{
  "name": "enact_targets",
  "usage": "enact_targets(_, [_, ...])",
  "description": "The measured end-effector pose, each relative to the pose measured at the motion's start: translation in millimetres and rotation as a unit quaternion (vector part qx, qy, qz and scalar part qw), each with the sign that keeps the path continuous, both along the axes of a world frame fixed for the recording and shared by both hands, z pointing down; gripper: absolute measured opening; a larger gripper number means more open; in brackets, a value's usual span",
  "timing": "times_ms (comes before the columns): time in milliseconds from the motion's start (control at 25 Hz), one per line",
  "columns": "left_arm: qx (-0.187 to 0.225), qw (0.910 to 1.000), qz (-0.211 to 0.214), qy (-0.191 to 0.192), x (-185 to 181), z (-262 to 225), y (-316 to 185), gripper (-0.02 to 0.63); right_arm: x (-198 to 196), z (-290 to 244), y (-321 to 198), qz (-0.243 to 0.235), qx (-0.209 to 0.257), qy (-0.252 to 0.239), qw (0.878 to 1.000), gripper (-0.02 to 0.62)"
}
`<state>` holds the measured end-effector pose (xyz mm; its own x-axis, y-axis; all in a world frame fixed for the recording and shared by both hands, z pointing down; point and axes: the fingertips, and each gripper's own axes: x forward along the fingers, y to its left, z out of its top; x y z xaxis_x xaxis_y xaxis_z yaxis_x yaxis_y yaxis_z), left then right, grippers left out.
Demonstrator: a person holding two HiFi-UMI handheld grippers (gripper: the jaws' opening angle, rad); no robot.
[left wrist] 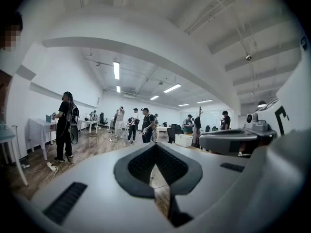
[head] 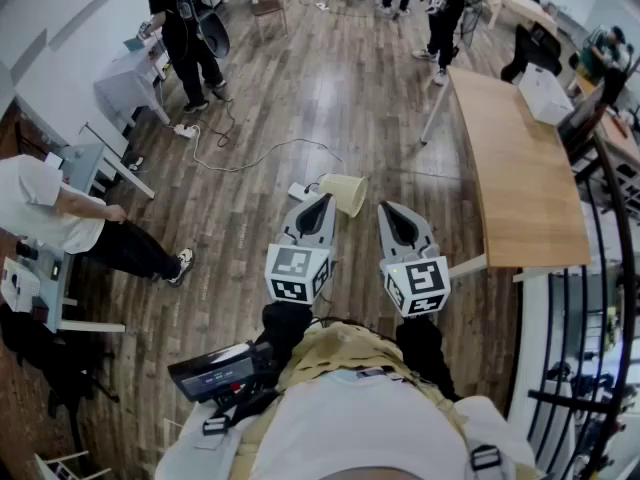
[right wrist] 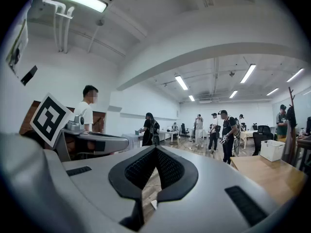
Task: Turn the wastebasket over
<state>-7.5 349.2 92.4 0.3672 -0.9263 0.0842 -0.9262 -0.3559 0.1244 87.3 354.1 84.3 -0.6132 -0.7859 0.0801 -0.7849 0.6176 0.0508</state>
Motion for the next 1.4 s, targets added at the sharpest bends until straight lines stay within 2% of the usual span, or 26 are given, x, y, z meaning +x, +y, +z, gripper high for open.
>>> enact_targets(760, [-0.013, 0.9997, 0.018, 0.004, 15.3, 10.5, -21.4, 0.002, 8.5, 6.7, -17.5, 0.006, -0.006, 0.011, 1.0, 0.018])
enact_targets(1400, [-0.027, 0.9996, 0.004, 0.012, -12.1, 20.8, -38.1, 0.002, -6.0, 22.2, -38.2, 0.014, -0.03, 0.015, 0.999, 0.02])
